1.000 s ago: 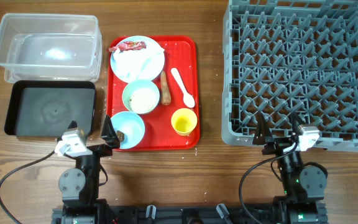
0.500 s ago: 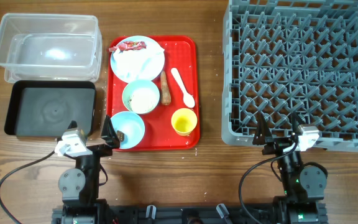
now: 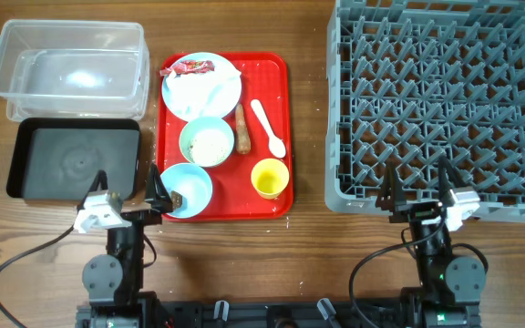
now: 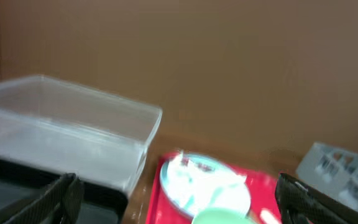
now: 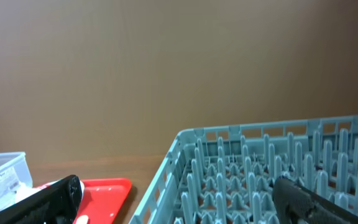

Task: Sort waste into correct bins and load items into the dishwasher rack
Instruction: 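Grasp the white tissue on the plate with the left gripper, drop into clear bin, then grasp the red wrapper from the plate with left gripper, drop into clear bin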

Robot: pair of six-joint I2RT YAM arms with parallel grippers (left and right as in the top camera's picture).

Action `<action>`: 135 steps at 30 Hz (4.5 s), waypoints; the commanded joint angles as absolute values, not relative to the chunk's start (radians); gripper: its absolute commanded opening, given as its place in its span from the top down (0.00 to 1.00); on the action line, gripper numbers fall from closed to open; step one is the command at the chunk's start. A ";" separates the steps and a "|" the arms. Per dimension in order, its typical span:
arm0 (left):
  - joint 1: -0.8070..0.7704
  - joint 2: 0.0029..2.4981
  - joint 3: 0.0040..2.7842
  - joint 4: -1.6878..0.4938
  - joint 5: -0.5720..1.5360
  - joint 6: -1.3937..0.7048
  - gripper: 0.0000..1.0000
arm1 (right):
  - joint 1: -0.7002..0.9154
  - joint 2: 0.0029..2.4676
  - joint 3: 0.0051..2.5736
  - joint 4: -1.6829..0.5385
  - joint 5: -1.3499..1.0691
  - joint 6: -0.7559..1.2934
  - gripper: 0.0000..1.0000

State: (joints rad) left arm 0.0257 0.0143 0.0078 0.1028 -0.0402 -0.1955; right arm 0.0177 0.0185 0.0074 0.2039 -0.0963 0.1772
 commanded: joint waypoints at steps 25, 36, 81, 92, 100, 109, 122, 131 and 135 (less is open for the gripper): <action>-0.061 1.932 1.996 -1.013 0.221 0.154 0.00 | 0.020 1.192 1.134 -0.489 -0.395 0.083 0.00; -0.131 2.254 1.996 -0.894 0.250 0.443 0.09 | 0.020 1.281 1.134 -0.585 -0.368 0.183 0.00; -0.117 1.866 2.005 -0.895 0.189 0.069 0.96 | 0.020 1.299 1.132 -0.585 -0.337 0.184 0.00; 0.236 2.032 2.005 -0.707 0.141 0.062 0.91 | 0.020 1.302 1.132 -0.585 -0.338 0.186 0.01; 0.200 2.106 2.005 -0.722 0.143 0.072 0.00 | 0.020 1.306 1.132 -0.585 -0.337 0.185 0.00; -0.063 2.067 2.003 -0.736 -0.048 0.155 0.00 | 0.020 1.306 1.132 -0.590 -0.338 0.186 0.00; -0.111 2.334 2.002 -0.683 -0.154 0.074 0.19 | 0.020 1.324 1.131 -0.600 -0.337 0.185 0.00; -0.107 2.357 2.000 -0.634 -0.271 -0.041 0.38 | 0.020 1.330 1.131 -0.601 -0.337 0.184 0.00; -0.107 2.383 1.999 -0.601 -0.271 -0.047 0.41 | 0.020 1.330 1.131 -0.600 -0.337 0.184 0.00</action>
